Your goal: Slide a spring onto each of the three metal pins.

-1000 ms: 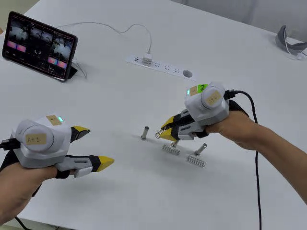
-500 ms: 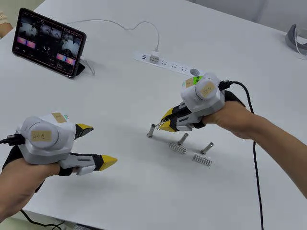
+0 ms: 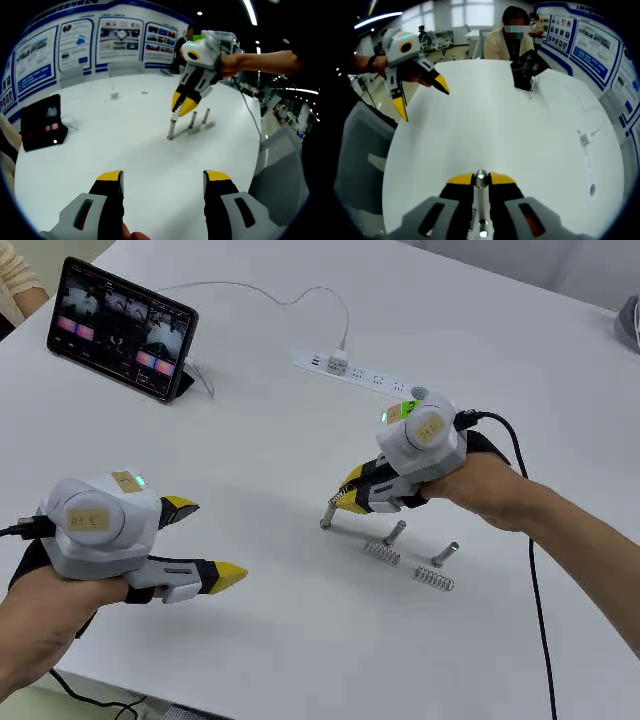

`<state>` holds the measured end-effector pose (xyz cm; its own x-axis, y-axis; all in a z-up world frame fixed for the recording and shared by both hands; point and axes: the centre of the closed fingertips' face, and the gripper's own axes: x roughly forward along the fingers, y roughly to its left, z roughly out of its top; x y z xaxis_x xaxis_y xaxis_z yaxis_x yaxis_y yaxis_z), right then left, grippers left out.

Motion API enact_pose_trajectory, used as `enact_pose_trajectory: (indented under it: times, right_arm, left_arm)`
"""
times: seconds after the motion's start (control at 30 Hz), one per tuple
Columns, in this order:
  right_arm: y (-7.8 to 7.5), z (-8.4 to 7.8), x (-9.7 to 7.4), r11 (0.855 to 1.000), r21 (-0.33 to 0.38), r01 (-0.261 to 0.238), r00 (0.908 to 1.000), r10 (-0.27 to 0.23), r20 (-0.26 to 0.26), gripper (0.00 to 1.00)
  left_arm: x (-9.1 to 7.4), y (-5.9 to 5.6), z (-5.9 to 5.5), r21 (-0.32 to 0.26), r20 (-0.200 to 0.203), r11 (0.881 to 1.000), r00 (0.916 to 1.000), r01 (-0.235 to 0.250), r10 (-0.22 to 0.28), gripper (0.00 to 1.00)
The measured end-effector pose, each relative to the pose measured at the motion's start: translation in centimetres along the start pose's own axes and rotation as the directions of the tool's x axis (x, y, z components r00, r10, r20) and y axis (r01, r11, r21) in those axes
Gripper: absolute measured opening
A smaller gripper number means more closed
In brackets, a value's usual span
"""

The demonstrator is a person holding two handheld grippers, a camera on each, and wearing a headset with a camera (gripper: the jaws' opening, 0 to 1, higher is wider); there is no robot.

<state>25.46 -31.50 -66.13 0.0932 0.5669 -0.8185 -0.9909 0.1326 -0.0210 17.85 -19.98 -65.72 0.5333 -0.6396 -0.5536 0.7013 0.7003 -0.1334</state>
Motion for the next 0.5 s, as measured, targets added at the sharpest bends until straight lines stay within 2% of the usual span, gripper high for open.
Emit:
enact_pose_trajectory:
  times: [0.5]
  right_arm:
    - [-0.02, -0.11, 1.02, 1.000, -0.019, -0.016, 0.9993, 0.015, -0.034, 0.13]
  left_arm:
    - [-0.06, -0.50, 0.41, 0.002, 0.007, 1.000, 0.9999, 0.010, -0.010, 0.65]
